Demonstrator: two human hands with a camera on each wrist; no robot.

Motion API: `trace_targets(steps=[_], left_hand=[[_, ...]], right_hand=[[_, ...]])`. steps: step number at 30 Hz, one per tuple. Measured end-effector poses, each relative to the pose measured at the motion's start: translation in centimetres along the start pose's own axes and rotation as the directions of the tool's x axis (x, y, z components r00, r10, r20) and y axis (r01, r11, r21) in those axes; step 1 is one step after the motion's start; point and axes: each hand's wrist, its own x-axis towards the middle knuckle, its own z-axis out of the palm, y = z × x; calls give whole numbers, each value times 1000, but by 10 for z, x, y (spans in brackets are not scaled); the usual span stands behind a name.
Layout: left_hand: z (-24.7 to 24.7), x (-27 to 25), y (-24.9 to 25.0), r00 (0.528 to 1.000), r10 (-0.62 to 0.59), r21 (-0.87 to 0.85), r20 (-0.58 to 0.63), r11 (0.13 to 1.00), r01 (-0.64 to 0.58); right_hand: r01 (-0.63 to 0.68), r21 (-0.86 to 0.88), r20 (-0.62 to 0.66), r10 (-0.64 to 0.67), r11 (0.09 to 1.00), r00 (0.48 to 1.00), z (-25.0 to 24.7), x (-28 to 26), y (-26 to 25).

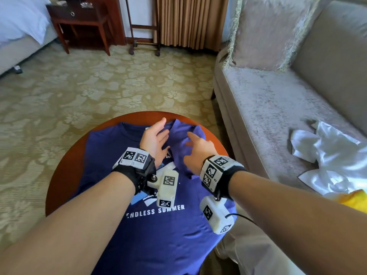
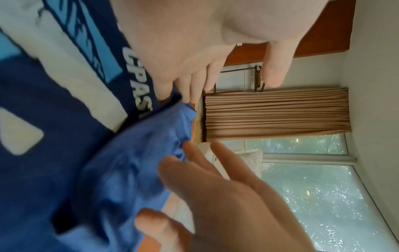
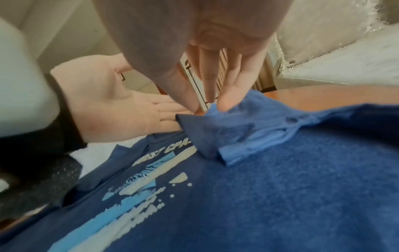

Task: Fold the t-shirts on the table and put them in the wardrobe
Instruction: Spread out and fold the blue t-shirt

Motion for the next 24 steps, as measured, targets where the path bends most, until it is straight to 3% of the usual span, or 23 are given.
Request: trace_targets(steps=[4,7,10,13,16,18,21,24], left_hand=[[-17,-9,6,998,37,59,-56,998,-34],[-21,-14,1,996,77,195,-35,978,-69],[-23,-14,-9,990,139,414,36,899,-141],[-31,-12,-12,986,169,521,14,840,-151],[-55,-10,2,969,218,554,-120,824,-117],[-80,-6,18,939,251,591,-235,804,-67],[-118,-1,42,855,319,666,-410,745,42],[-147,4,58,765,389,688,-514,720,96]], right_hand=[[-179,182,-175,211,967,962,-4,7,-2],[-231,-11,-126,228,973,965,-4,8,-1],[-237,-252,-18,240,938,971,9,8,12],[-249,-258,-17,253,933,967,14,8,18],[-319,-138,-76,311,938,947,3,14,13],[-365,14,-123,364,931,923,-6,22,7],[-403,220,-180,443,888,878,-6,43,-3],[-443,288,-267,516,849,814,-1,60,-13]])
